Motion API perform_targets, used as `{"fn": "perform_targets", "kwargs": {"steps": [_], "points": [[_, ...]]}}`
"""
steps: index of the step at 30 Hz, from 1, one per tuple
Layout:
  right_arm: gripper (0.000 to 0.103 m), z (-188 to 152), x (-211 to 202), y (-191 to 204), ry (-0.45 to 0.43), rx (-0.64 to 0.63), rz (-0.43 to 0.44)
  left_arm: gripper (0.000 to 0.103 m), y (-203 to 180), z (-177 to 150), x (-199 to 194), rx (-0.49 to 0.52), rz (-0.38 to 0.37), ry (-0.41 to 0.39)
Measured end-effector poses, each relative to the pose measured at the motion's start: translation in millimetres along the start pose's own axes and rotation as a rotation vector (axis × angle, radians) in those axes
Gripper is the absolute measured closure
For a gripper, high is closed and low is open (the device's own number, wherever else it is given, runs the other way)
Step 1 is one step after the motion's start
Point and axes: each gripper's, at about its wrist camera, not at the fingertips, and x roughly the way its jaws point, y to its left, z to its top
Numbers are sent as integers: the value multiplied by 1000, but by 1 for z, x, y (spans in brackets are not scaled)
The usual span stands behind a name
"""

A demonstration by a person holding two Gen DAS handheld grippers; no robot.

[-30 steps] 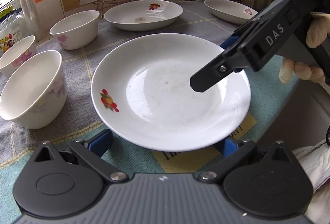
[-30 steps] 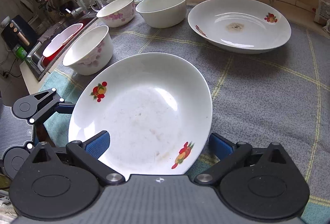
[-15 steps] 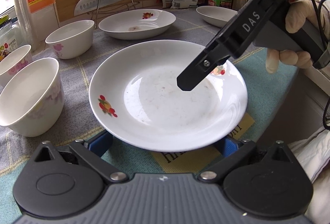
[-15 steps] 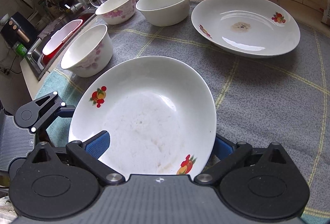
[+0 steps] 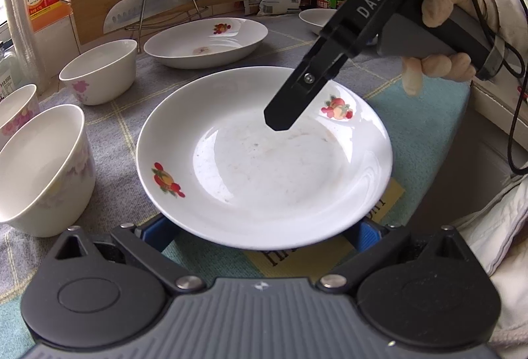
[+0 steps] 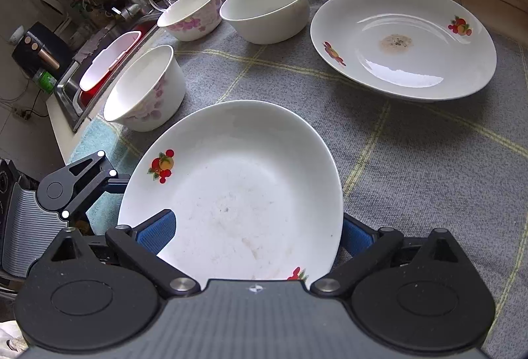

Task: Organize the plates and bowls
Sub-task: 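Lift the deep plate with the right gripper and carry it toward the jars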

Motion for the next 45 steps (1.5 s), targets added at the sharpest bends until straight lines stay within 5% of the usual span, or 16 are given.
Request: {"fn": "perform_targets", "kwargs": {"steps": [14, 45], "points": [[0, 13, 4, -3, 46, 12, 49, 0, 0, 2, -3, 60, 6, 6], [0, 18, -2, 4, 51, 24, 8, 1, 3, 11, -10, 109, -42, 2]]}}
